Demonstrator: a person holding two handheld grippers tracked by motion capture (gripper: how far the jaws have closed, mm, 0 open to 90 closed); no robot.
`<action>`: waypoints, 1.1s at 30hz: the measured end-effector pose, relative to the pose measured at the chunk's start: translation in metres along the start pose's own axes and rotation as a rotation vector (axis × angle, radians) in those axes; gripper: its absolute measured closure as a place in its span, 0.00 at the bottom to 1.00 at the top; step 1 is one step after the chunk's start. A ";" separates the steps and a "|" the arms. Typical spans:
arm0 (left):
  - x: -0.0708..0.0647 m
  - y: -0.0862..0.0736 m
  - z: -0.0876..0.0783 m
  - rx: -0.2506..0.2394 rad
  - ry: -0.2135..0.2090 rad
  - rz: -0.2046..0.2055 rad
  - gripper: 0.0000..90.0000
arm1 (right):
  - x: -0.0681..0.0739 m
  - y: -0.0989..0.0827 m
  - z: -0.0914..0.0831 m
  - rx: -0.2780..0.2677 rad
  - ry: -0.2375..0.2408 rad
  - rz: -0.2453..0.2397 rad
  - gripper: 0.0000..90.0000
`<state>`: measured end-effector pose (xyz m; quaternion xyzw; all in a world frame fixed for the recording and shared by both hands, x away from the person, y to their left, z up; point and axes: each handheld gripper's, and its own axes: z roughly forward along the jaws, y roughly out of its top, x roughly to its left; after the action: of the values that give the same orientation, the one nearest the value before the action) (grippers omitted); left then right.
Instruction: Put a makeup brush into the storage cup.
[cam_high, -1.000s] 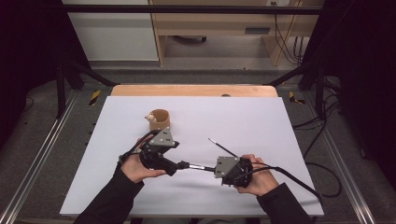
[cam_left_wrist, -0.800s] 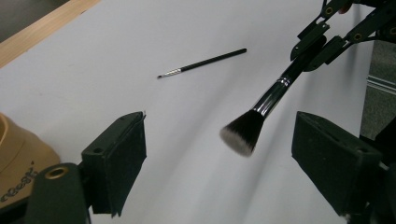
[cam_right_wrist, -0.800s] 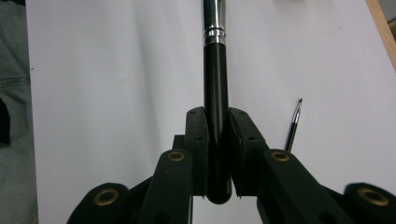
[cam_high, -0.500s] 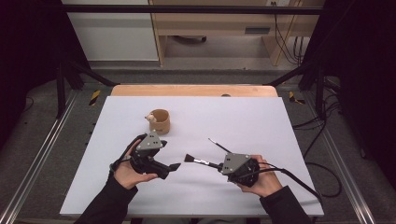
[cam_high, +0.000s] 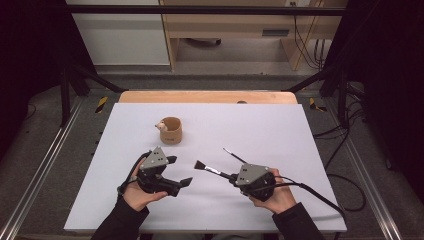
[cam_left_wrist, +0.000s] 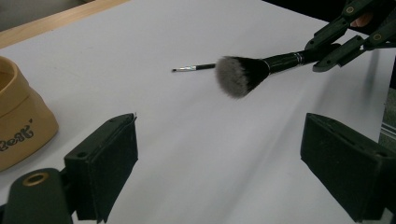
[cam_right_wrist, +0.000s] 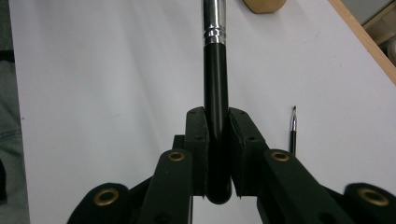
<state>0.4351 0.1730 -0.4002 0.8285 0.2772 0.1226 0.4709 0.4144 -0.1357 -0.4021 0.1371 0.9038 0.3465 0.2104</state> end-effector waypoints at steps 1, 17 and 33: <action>0.000 -0.001 0.001 -0.002 0.002 -0.005 0.12 | 0.001 0.000 0.000 -0.006 -0.001 0.009 0.88; -0.010 -0.006 0.010 -0.074 -0.008 -0.051 0.13 | 0.005 -0.003 0.002 -0.121 -0.010 0.097 0.88; -0.021 0.000 0.023 -0.150 -0.065 -0.086 0.15 | 0.007 -0.003 0.002 -0.196 -0.010 0.137 0.88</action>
<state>0.4286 0.1451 -0.4113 0.7818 0.2873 0.0955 0.5451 0.4089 -0.1341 -0.4071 0.1792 0.8531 0.4460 0.2032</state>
